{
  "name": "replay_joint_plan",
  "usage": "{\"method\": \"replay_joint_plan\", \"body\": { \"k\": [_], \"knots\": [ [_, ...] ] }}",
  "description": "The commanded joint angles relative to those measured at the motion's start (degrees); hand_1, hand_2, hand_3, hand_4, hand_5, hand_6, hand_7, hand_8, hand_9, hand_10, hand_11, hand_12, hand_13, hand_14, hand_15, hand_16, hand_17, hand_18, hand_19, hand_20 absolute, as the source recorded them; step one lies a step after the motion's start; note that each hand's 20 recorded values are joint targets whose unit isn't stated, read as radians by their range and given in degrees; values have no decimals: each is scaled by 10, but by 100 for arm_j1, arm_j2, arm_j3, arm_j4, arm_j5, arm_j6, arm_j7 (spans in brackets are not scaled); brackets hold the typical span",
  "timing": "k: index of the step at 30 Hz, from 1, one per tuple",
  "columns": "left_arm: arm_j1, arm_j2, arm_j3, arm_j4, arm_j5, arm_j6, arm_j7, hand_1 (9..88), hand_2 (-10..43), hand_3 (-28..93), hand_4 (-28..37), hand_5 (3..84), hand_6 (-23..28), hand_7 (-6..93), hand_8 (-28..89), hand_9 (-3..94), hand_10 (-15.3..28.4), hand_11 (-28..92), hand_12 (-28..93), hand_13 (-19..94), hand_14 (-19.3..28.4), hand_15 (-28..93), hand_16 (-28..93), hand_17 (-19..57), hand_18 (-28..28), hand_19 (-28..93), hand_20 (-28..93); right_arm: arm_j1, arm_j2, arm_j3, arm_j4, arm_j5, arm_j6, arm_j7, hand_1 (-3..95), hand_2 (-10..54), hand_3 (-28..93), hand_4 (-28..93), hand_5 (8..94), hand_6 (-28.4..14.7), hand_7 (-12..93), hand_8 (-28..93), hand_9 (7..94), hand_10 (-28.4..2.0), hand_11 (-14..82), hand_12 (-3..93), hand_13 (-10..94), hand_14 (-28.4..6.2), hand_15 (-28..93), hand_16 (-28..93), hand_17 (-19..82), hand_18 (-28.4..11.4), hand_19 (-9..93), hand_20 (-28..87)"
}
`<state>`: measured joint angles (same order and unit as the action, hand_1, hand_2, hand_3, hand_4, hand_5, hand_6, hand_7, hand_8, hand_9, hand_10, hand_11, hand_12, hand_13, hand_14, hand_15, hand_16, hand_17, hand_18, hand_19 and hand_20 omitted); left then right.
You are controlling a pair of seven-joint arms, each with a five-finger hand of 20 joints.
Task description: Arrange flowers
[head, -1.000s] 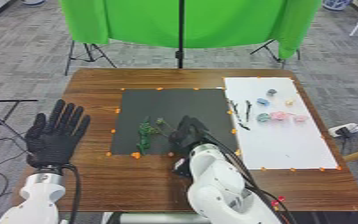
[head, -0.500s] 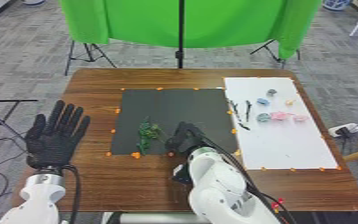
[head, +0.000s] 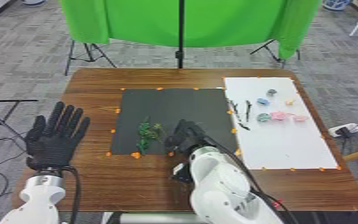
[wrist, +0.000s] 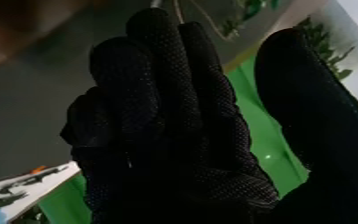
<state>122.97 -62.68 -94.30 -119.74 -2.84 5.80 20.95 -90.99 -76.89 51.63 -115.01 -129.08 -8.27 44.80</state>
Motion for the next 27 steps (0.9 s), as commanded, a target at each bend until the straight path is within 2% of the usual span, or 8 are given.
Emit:
{"method": "replay_joint_plan", "body": {
  "k": [1, 3, 5, 8, 10, 12, 15, 27],
  "knots": [
    [94, -104, 11, 5, 25, 4, 4, 299, 153, 783, -283, 452, 88, 86, -86, 388, 140, 158, 80, 276, 136, 247, -67, -61, 123, 309, 104, 295, 297, 503, 40, -323, 427, 91, 360, -63, 793, -185, 756, -86, 137, -100, 788, -209, 277, 209, 691, -178, 660, 224, 378, -284, 932, 433],
    [146, -94, 14, -25, 33, 36, 1, 300, 153, 781, -283, 452, 88, 87, -86, 388, 140, 158, 80, 276, 136, 247, -67, -61, 123, 309, 104, 555, 478, 722, 255, -471, 552, 243, 359, -64, 793, -183, 756, -84, 148, -101, 779, -210, 282, 211, 683, -181, 663, 227, 376, -284, 932, 433],
    [187, -83, 17, -43, -22, 44, -2, 301, 153, 780, -283, 452, 88, 87, -86, 388, 140, 158, 80, 276, 135, 246, -68, -60, 123, 308, 103, 722, 671, 909, 420, -699, 662, 298, 352, -79, 789, -183, 737, -89, 159, -103, 751, -215, 296, 213, 650, -189, 683, 228, 374, -284, 932, 438],
    [237, -96, -10, -61, -19, 46, 58, 300, 153, 778, -283, 453, 89, 88, -86, 388, 140, 158, 80, 276, 136, 246, -67, -61, 123, 309, 104, 944, 859, 1153, 648, -885, 313, 249, 336, -94, 780, -185, 718, -97, 160, -104, 731, -221, 300, 209, 633, -196, 694, 224, 370, -284, 932, 447],
    [234, -89, -22, -64, -35, 60, 62, 300, 152, 778, -283, 454, 90, 90, -86, 388, 140, 158, 80, 276, 135, 246, -67, -61, 123, 308, 104, 1096, 964, 1205, 840, -934, 300, 235, 264, -95, 770, -203, 649, -116, 175, -100, 642, -249, 282, 197, 538, -228, 717, 206, 353, -284, 932, 481],
    [242, -95, -38, -68, -44, 65, 72, 300, 153, 776, -283, 455, 90, 91, -87, 388, 140, 159, 80, 277, 136, 247, -67, -60, 123, 308, 103, 1309, 1130, 1125, 1107, -1027, 245, 186, 251, -95, 768, -205, 623, -121, 187, -99, 601, -259, 279, 193, 495, -244, 724, 197, 348, -284, 932, 500],
    [306, -74, -72, -108, -30, 51, 118, 300, 152, 776, -283, 454, 90, 92, -88, 388, 140, 159, 80, 277, 135, 247, -68, -60, 123, 308, 103, 1659, 1262, 912, 1563, -1088, -30, 111, 245, -95, 767, -214, 592, -127, 199, -99, 568, -263, 273, 187, 467, -252, 729, 187, 346, -284, 932, 519],
    [288, -107, -32, -99, 4, 58, 127, 300, 152, 775, -283, 455, 92, 93, -89, 388, 142, 159, 79, 277, 135, 247, -68, -60, 123, 308, 103, 1722, 1453, 681, 2101, -1017, -826, 56, 238, -95, 752, -265, 539, -128, 217, -105, 508, -274, 169, 154, 436, -258, 729, 171, 337, -284, 932, 560]
  ]
}}
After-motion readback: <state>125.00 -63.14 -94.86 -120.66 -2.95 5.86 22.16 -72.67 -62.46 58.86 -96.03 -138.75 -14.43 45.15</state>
